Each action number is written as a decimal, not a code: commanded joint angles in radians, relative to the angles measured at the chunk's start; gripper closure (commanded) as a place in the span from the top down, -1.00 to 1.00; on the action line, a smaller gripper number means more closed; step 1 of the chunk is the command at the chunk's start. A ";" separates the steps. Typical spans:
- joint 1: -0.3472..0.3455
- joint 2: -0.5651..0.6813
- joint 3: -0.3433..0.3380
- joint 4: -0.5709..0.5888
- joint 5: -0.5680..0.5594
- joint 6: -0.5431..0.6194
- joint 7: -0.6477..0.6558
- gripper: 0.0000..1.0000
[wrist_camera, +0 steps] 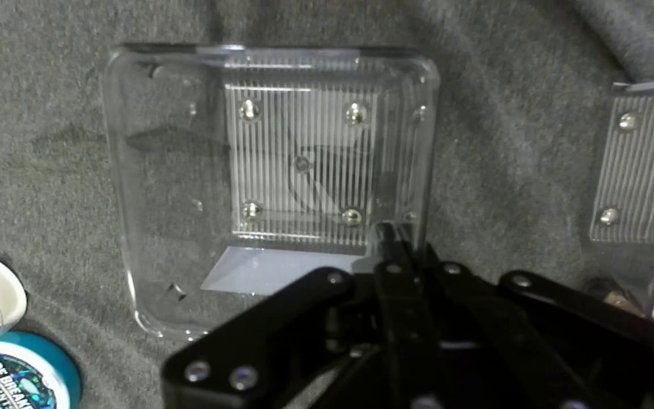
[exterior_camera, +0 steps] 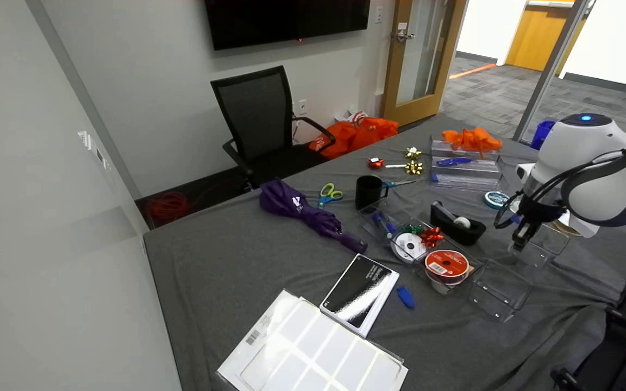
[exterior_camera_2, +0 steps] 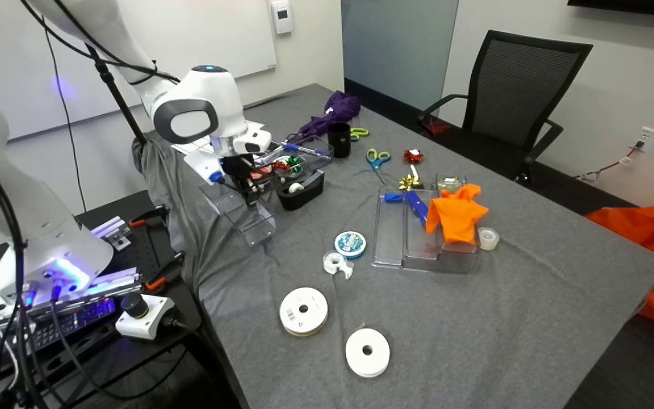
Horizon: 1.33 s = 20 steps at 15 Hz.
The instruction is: Stack up the containers on the table
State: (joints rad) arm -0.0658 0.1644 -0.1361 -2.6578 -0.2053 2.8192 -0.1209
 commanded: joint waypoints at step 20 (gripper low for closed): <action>0.193 -0.425 0.215 -0.106 0.219 -0.303 0.096 -0.98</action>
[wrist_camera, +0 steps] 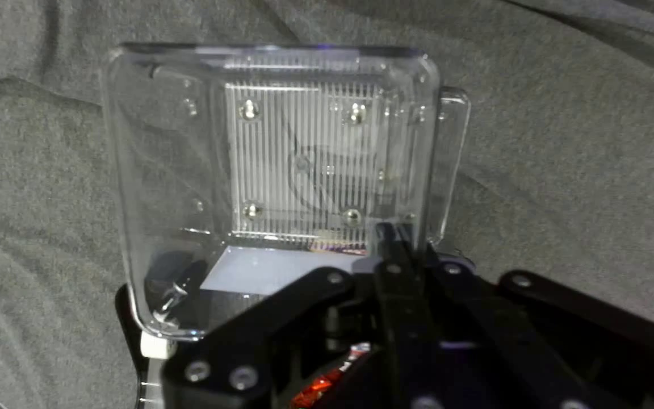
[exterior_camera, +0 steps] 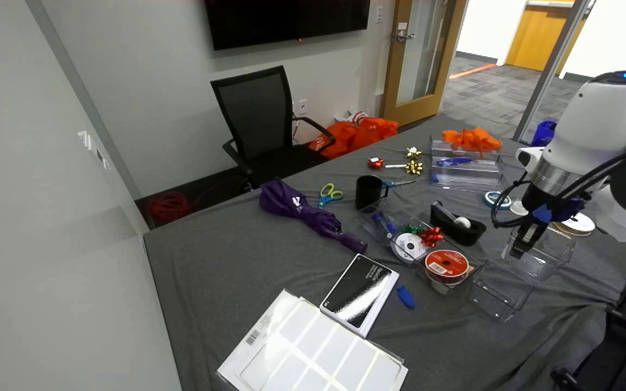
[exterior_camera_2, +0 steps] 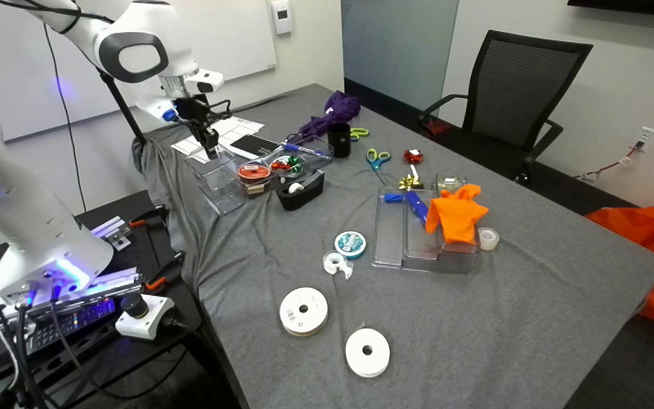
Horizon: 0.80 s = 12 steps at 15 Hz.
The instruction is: Stack up the containers on the table
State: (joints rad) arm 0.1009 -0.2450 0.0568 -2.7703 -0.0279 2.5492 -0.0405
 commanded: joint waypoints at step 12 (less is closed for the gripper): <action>0.038 0.122 0.069 0.071 0.035 0.017 0.136 -0.98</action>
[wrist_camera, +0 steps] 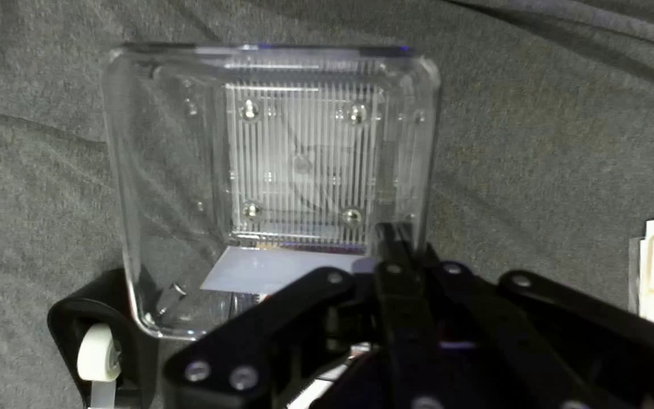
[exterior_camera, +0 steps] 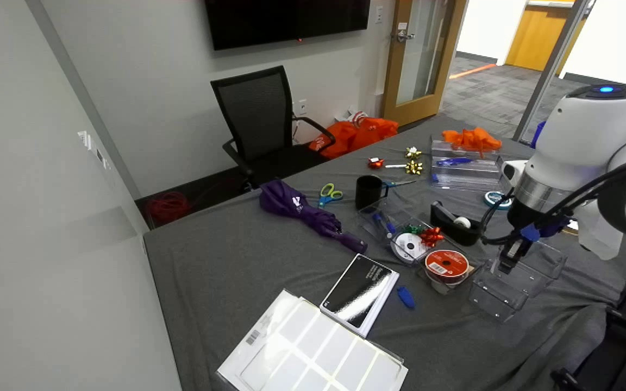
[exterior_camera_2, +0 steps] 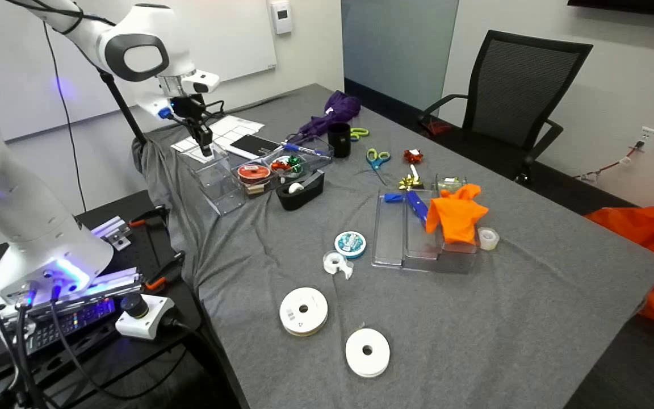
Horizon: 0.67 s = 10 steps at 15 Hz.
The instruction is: Stack up the containers on the table
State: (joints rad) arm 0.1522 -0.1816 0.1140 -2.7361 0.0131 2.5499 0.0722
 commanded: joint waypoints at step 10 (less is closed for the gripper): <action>-0.017 0.173 0.005 0.090 -0.036 0.033 0.052 -0.98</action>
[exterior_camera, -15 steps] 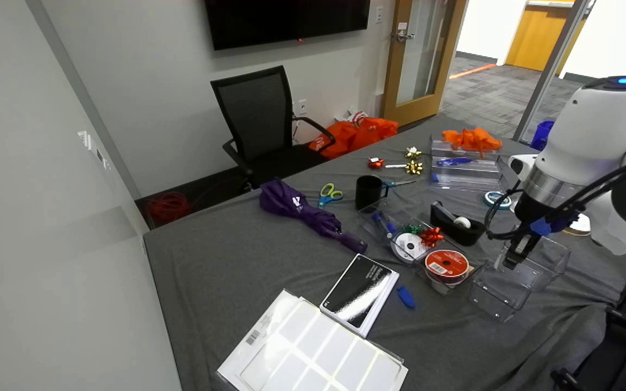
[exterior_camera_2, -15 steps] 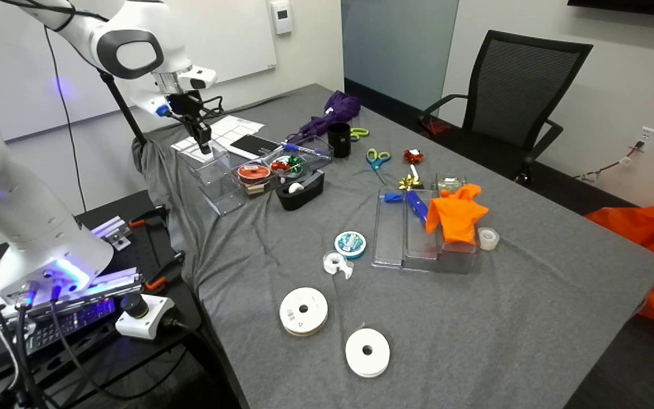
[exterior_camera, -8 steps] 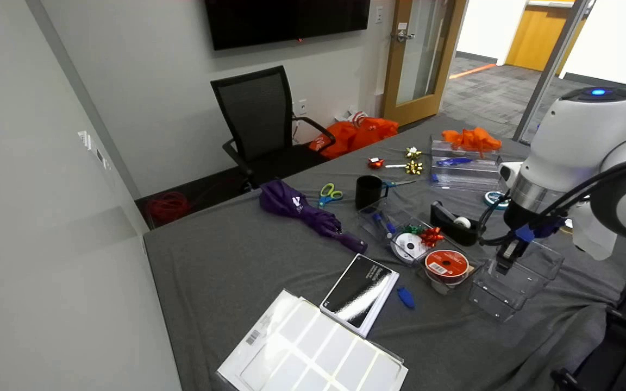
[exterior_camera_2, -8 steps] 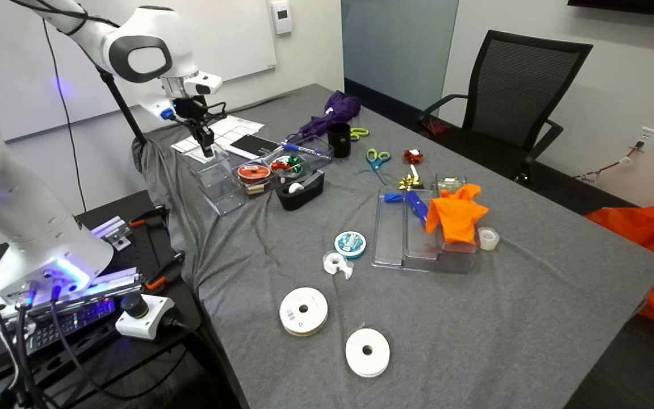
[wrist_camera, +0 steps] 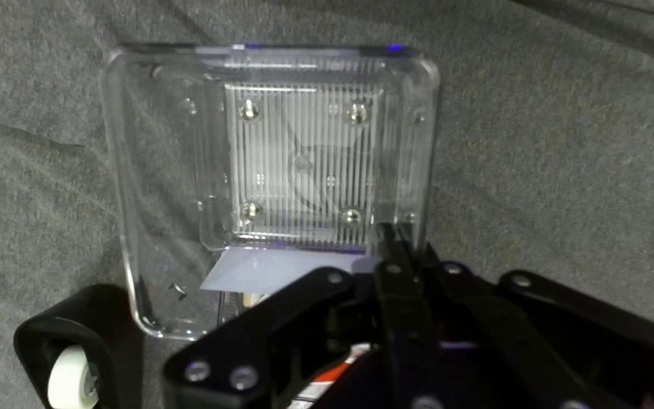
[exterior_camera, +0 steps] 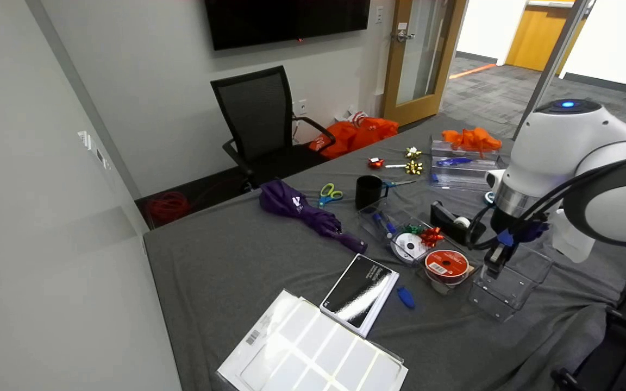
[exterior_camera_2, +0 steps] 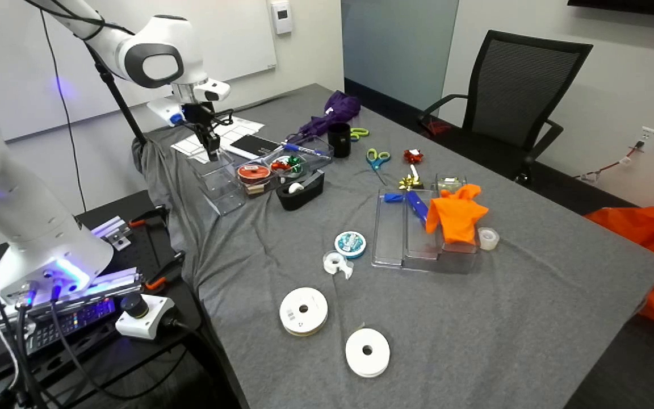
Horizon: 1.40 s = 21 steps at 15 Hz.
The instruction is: Stack up the containers on the table
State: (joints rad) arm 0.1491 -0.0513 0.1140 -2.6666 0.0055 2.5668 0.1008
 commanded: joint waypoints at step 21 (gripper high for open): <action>-0.023 0.152 -0.020 0.013 -0.136 0.149 0.052 -0.98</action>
State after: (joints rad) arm 0.1367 0.0768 0.0920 -2.6503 -0.1620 2.6723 0.1884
